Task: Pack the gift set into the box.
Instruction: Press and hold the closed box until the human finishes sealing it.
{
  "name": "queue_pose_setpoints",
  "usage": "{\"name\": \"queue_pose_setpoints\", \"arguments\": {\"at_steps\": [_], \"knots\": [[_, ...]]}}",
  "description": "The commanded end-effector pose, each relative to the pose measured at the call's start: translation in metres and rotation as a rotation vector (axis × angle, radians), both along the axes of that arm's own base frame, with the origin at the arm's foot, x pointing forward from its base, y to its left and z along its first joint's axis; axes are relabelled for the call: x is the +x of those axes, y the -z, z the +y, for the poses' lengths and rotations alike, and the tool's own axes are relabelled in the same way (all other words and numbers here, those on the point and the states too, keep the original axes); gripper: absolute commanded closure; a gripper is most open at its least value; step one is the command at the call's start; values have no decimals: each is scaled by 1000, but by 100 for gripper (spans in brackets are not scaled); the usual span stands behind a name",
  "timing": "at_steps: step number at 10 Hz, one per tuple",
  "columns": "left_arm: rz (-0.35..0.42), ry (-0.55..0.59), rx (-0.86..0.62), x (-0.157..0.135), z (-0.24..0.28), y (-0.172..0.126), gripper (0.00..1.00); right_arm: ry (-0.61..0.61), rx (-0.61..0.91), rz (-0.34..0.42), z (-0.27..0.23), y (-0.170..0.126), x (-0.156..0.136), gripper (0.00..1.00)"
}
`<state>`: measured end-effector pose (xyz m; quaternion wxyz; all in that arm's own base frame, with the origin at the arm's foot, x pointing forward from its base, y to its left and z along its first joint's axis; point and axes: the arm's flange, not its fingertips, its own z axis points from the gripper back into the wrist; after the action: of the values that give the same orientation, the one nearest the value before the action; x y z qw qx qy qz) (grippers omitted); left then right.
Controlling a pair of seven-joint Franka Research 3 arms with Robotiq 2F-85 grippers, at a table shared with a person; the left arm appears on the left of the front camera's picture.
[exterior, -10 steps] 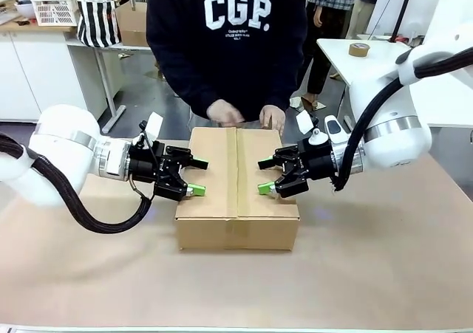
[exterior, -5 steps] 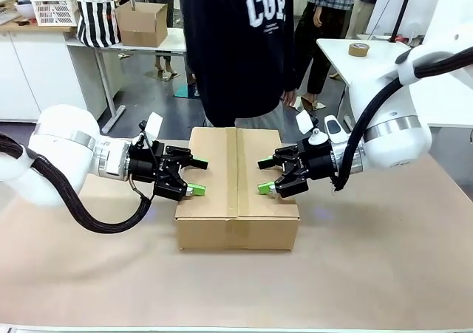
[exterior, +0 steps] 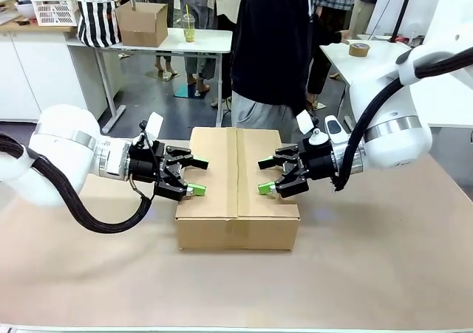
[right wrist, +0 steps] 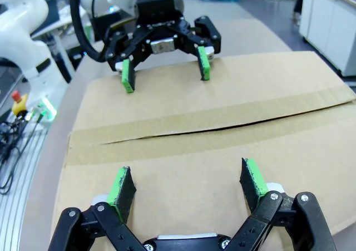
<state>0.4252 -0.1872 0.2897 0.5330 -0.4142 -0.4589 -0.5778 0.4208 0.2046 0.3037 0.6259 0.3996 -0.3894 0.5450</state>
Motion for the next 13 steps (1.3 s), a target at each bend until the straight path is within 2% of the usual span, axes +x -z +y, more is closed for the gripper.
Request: {"name": "queue_pose_setpoints", "arguments": {"at_steps": [1, 13], "knots": [[-8, 11, 4, -1, 2, 2, 0, 9, -13, -2, 0, 2, -3, 0], [-8, 11, 4, -1, 2, 2, 0, 9, -13, -2, 0, 2, -3, 0]]}}
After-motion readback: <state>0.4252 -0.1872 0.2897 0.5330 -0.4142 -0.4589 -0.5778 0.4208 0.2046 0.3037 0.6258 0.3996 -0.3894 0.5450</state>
